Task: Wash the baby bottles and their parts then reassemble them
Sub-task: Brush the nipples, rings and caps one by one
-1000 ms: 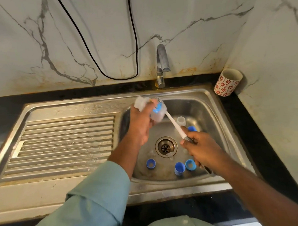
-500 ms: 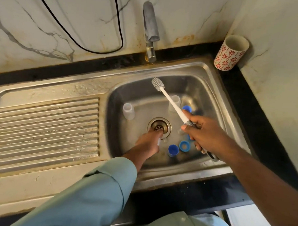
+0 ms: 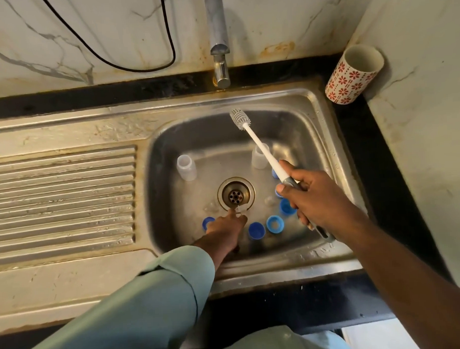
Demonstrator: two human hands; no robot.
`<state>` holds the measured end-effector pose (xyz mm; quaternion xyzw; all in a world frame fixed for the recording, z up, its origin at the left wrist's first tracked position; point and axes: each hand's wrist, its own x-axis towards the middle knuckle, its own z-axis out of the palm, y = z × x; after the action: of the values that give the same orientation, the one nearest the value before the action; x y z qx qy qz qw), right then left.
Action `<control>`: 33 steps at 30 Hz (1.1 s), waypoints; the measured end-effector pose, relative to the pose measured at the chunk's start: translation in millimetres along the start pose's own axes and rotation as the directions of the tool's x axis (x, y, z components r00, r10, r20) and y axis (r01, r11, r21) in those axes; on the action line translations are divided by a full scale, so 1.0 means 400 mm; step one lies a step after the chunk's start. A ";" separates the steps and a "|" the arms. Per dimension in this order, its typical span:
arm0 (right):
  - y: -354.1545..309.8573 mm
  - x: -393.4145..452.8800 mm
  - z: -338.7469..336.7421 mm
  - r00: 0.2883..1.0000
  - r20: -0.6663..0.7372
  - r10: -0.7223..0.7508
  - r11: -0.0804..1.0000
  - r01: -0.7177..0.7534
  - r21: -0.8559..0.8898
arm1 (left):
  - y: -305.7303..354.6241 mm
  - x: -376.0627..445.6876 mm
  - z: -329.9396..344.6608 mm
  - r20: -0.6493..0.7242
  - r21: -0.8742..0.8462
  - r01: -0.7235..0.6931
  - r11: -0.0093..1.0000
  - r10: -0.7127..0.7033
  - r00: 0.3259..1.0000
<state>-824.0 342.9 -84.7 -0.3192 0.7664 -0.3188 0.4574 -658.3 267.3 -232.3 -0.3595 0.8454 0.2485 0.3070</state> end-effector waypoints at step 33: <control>0.008 -0.062 0.027 0.990 0.116 -0.076 0.975 0.098 -0.198 | -0.219 -0.056 -0.156 -0.058 -0.998 -0.070 -0.004 -0.504 0.862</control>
<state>-805.7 361.9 -79.0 -0.4140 0.7545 -0.2411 0.4486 -600.5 183.4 -191.3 -0.6421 0.4047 0.6267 -0.1767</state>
